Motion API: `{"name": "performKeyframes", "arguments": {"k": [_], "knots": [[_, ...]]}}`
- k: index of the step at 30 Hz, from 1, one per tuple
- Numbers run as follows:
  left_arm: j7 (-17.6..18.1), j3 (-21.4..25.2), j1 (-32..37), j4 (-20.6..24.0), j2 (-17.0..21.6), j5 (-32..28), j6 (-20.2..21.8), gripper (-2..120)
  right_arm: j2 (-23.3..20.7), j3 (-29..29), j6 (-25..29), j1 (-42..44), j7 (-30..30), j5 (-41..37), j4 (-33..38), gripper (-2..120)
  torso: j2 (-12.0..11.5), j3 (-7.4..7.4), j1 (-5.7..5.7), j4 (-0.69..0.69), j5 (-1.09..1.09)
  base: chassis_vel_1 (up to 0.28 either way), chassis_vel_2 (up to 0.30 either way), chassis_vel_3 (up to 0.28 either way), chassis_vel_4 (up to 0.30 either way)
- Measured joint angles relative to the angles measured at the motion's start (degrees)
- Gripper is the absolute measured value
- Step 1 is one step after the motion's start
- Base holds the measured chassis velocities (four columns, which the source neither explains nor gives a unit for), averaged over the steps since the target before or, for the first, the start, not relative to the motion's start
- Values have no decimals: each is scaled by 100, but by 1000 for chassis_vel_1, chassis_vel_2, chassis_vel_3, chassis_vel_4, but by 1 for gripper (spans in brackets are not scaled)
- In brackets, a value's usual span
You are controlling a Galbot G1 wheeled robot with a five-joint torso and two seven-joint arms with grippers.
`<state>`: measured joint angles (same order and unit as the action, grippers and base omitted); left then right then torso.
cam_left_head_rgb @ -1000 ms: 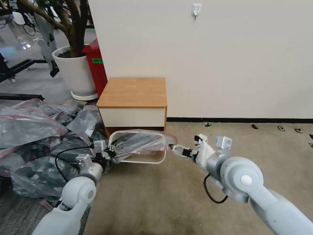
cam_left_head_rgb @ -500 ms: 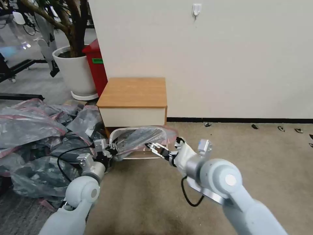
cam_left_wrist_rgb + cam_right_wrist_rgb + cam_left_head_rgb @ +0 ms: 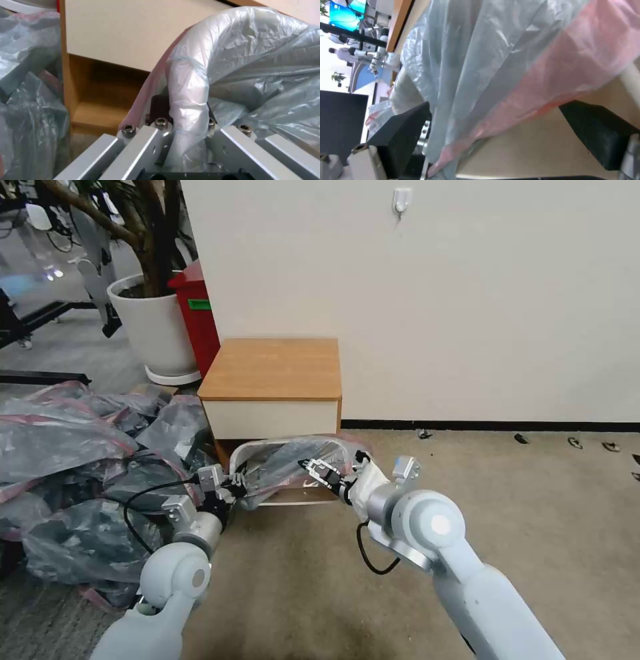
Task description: Pick up the garbage bag from the table and place it over the trash can.
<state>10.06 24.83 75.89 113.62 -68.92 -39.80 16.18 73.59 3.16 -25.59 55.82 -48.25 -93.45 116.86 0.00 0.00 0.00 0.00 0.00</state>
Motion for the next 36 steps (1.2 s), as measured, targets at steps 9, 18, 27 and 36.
{"name": "performKeyframes", "arguments": {"k": [9,18,27,36], "knots": [[0,-31,16,24,-16,-13,18,3,93,-19,1,-28,127,87,-50,76,0,0,0,-1,-2,0,0,0,0],[2,-28,22,-3,-10,-5,17,3,109,-63,-1,-47,213,179,-71,41,0,0,0,0,-1,0,0,0,0],[4,-44,19,-32,-17,-2,17,3,115,-97,-4,-23,327,338,-93,10,0,0,0,0,0,0,0,0,0],[93,-70,-40,-124,-70,-2,6,3,58,-170,80,90,634,678,-73,0,0,0,0,0,0,0,0,0,0]]}}
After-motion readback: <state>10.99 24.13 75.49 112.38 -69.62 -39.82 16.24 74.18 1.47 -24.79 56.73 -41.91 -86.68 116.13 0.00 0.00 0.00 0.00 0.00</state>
